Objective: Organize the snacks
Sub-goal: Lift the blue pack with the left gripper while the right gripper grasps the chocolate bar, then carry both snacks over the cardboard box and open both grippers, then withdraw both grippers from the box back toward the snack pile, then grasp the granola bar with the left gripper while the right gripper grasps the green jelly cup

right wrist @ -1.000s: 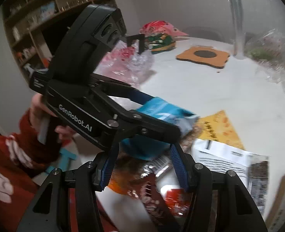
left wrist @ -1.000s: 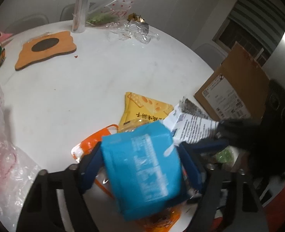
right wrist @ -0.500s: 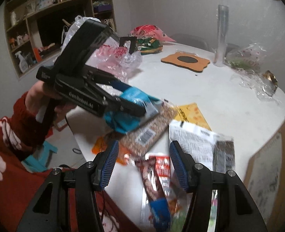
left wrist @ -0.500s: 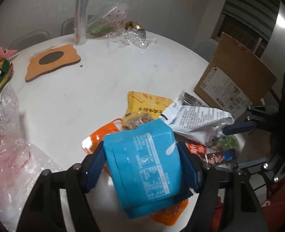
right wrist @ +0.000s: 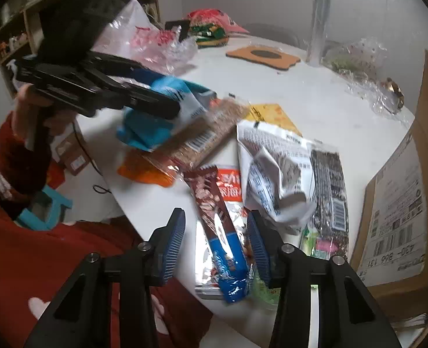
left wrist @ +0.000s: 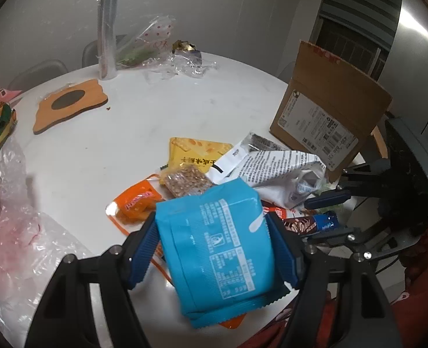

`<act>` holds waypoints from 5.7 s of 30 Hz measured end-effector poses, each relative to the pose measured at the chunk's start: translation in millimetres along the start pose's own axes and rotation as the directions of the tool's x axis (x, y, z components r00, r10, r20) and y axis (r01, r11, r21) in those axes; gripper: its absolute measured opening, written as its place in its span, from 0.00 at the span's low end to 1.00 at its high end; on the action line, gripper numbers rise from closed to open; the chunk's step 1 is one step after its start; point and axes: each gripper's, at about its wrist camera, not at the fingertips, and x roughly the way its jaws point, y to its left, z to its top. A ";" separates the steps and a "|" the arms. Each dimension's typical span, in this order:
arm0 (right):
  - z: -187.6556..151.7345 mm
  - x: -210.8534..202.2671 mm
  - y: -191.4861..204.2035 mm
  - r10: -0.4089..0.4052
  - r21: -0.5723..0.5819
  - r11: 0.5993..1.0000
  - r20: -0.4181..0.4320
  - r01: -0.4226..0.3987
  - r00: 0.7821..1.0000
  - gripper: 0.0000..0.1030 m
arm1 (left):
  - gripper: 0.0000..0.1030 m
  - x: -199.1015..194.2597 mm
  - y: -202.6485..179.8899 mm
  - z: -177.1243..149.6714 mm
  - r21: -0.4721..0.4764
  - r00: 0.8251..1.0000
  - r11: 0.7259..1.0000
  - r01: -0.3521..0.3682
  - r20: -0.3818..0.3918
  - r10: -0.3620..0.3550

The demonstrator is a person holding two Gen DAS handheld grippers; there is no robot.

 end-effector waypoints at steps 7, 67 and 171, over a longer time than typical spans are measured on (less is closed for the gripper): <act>-1.0 12.0 0.2 -0.045 -0.022 0.999 -0.028 0.045 0.999 0.19 | 0.67 2.5 -0.2 -1.8 -0.002 1.000 1.000 -0.011 0.000 0.011; -18.3 -142.3 -168.7 -0.418 0.421 0.833 0.056 0.358 0.907 0.14 | 0.67 84.9 -243.2 234.7 0.427 0.971 0.887 0.175 -0.223 -0.084; -76.6 -24.4 2.1 -0.484 0.585 0.752 0.174 0.305 0.858 0.42 | 0.76 9.9 0.2 -27.8 -0.165 0.972 0.961 -0.220 0.040 0.230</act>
